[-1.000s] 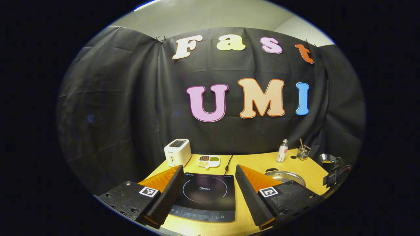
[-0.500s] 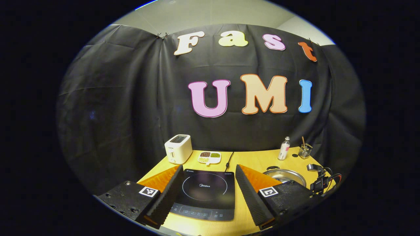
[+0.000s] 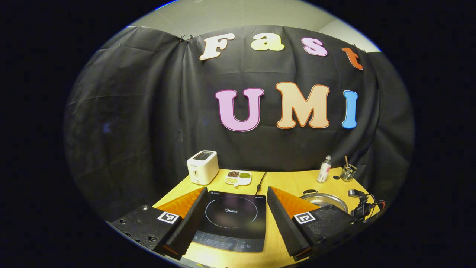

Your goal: First push the handle of the pot to place it horizontally, then grasp the pot with both hands and set it on the induction cooktop.

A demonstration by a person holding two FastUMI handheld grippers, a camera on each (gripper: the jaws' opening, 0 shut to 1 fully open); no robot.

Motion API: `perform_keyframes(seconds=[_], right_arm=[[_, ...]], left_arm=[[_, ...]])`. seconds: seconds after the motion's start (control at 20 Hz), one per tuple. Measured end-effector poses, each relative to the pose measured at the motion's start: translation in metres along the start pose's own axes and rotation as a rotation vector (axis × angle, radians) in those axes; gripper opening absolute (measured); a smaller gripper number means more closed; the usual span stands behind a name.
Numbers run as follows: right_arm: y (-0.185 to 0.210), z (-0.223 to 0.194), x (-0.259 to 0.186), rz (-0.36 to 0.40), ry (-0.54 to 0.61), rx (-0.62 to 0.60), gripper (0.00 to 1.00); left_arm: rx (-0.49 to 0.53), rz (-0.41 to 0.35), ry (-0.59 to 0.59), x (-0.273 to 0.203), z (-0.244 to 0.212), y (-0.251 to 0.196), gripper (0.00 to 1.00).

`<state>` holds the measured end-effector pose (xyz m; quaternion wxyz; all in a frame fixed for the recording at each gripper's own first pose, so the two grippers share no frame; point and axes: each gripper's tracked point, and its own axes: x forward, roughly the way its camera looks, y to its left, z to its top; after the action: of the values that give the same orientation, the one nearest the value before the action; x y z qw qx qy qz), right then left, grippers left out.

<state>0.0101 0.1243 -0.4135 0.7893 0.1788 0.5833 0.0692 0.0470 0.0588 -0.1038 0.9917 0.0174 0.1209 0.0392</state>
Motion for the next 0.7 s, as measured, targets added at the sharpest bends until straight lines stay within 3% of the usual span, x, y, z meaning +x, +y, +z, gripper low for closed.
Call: perform_keyframes(seconds=[0.05, 0.1, 0.45, 0.5, 0.65, 0.7], right_arm=[[-0.005, 0.001, -0.001, -0.015, -0.004, 0.006, 0.04], [-0.011, 0.003, -0.003, -0.029, -0.005, 0.014, 0.00], [-0.047, 0.026, -0.015, -0.092, -0.035, 0.070, 0.00], [-0.053, 0.031, -0.016, -0.106, -0.041, 0.076, 0.04], [-0.071, 0.042, -0.017, -0.138, -0.045, 0.083, 0.04], [-0.077, 0.045, -0.018, -0.149, -0.046, 0.082, 0.04]], left_arm=[[0.000, -0.003, -0.001, 0.003, 0.000, -0.002, 0.99], [0.002, -0.004, 0.000, 0.004, 0.001, -0.004, 0.96], [0.001, -0.020, 0.018, 0.015, -0.002, -0.009, 0.96], [0.001, -0.017, 0.020, 0.016, -0.002, -0.009, 0.96], [0.002, -0.017, 0.032, 0.019, -0.004, -0.009, 0.93], [-0.001, -0.021, 0.035, 0.021, -0.005, -0.012, 0.96]])
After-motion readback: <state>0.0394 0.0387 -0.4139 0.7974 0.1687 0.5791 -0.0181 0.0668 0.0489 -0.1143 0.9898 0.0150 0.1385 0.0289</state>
